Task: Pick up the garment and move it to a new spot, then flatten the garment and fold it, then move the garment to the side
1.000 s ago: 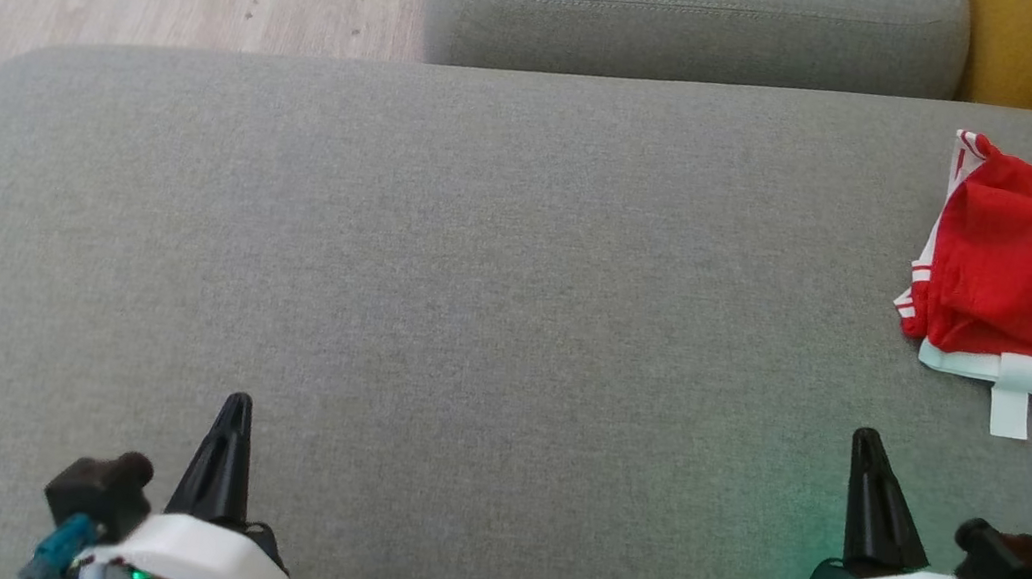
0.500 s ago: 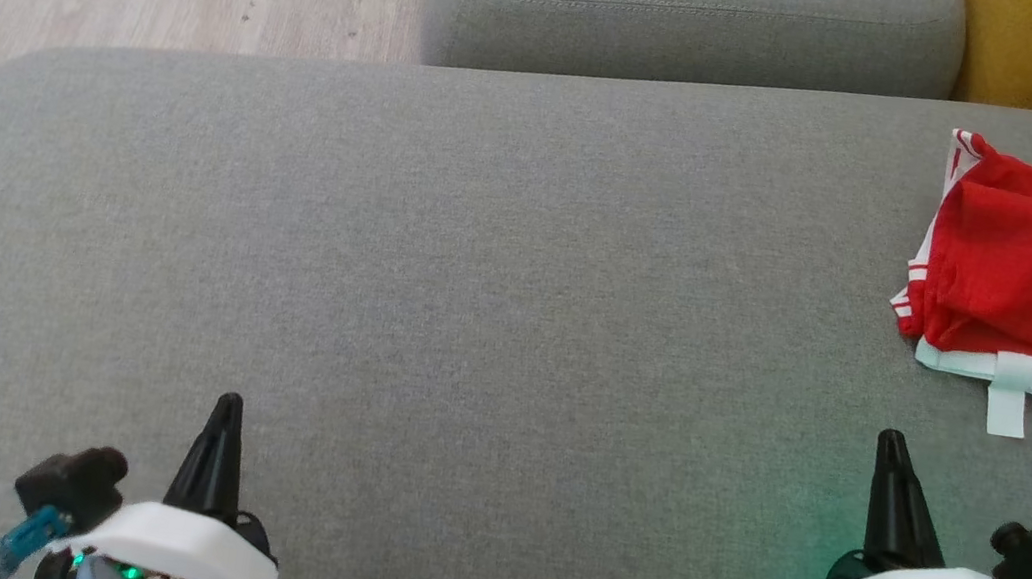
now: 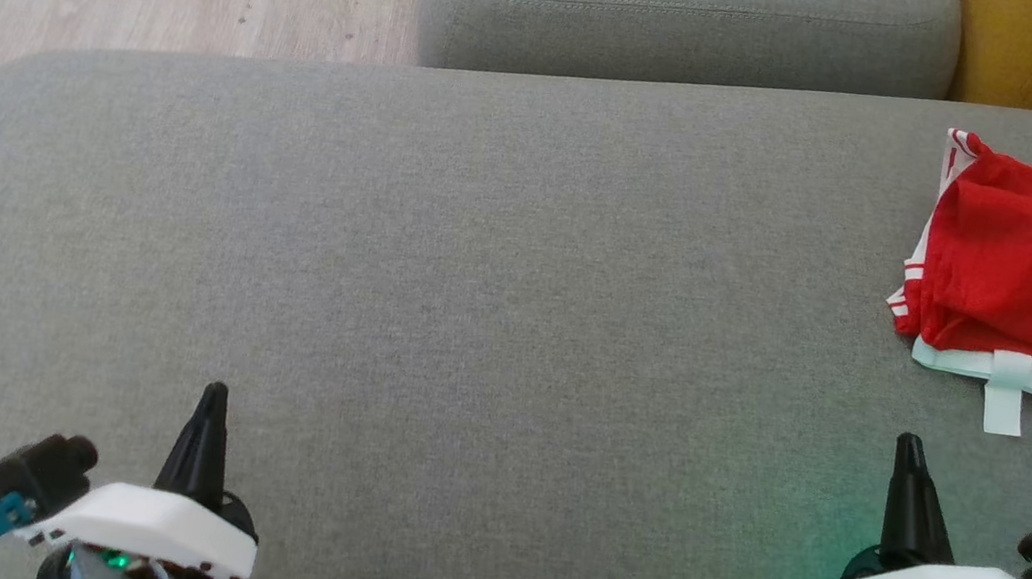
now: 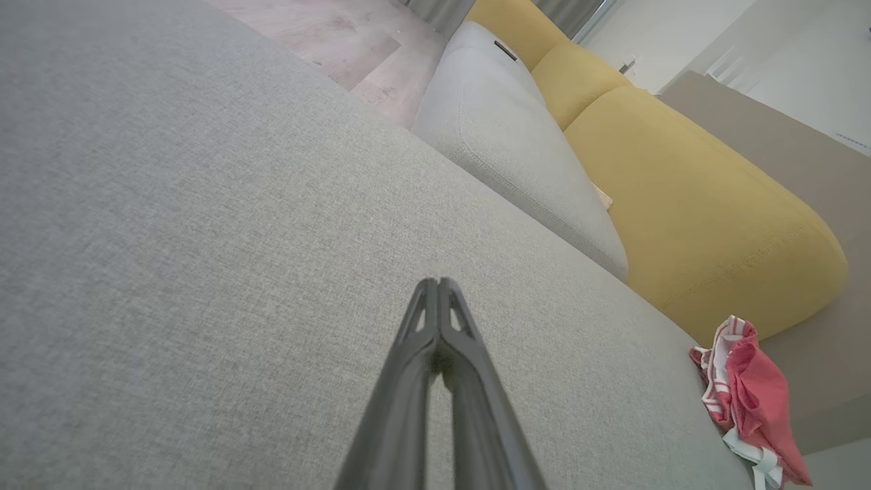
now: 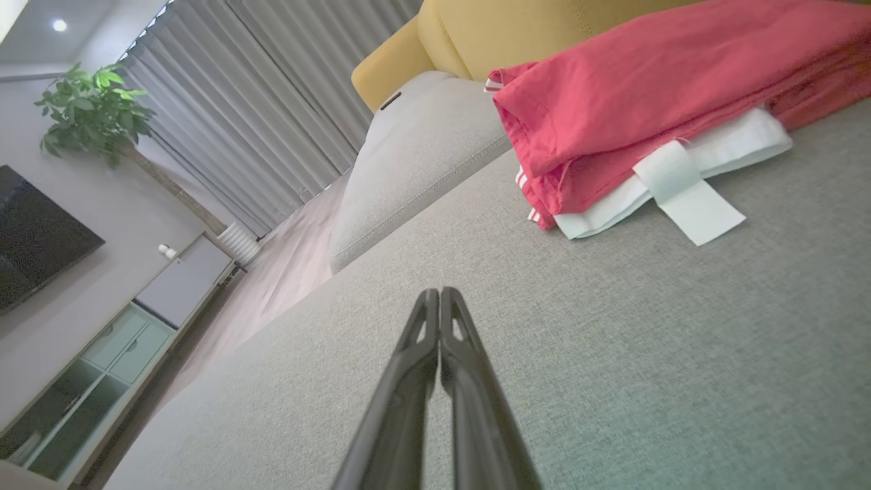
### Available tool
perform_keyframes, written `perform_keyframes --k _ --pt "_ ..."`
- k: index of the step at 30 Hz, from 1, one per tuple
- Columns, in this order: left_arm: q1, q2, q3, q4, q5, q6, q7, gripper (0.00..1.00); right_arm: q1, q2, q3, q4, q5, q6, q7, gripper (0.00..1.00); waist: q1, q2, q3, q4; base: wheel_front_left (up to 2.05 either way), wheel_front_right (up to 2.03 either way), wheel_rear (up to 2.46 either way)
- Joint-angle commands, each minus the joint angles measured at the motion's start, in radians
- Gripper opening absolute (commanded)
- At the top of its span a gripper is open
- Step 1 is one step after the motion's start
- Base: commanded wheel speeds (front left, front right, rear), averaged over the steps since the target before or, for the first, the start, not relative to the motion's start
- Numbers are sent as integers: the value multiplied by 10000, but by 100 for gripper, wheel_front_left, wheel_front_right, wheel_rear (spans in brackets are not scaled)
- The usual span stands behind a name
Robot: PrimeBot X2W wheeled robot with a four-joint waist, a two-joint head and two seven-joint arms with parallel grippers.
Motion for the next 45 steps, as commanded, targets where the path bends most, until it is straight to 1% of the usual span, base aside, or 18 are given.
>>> perform_keyframes --k 1,45 --pt "-512 141 248 -293 -262 -108 54 0 -555 -78 -9 -390 301 27 47 0 0 0 -2 -3 0 0 0" --pt "-1051 224 1234 -53 -4900 -799 1258 0 -746 -97 -565 -653 5140 53 1283 0 0 0 -70 -126 0 0 0"
